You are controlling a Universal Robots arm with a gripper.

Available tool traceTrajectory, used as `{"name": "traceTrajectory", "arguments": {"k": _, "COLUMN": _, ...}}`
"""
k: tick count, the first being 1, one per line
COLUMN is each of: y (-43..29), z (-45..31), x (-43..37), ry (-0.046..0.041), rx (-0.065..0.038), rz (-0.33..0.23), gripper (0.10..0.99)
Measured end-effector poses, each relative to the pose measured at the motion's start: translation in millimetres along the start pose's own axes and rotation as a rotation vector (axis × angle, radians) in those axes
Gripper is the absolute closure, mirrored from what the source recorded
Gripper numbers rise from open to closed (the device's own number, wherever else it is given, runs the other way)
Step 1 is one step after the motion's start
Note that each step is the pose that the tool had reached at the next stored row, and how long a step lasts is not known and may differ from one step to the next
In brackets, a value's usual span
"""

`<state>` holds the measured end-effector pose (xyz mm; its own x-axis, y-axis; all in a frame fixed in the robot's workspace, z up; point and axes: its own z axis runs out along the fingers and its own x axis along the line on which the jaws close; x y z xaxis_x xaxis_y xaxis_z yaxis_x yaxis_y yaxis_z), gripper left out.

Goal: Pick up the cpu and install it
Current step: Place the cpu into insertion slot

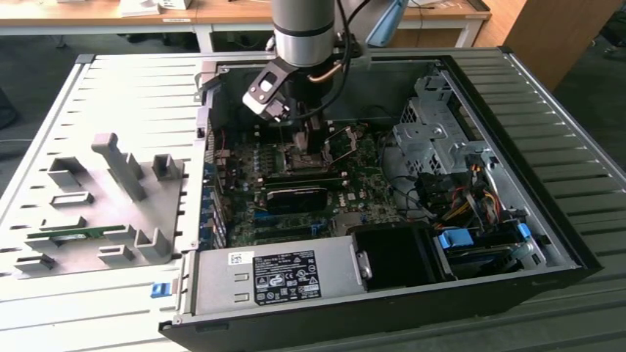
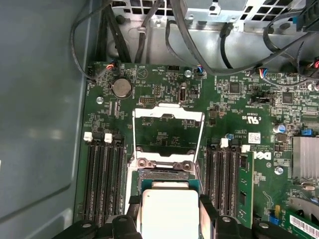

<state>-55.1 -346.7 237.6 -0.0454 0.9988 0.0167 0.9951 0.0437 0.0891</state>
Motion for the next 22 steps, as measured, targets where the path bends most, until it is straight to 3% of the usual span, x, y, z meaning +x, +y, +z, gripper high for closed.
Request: {"name": "traceTrajectory", "arguments": {"k": 22, "y": -3.6, "z": 18.1, "x": 0.2, "ry": -0.0002, "rx": 0.0, "rz": 0.003, "gripper": 0.545}}
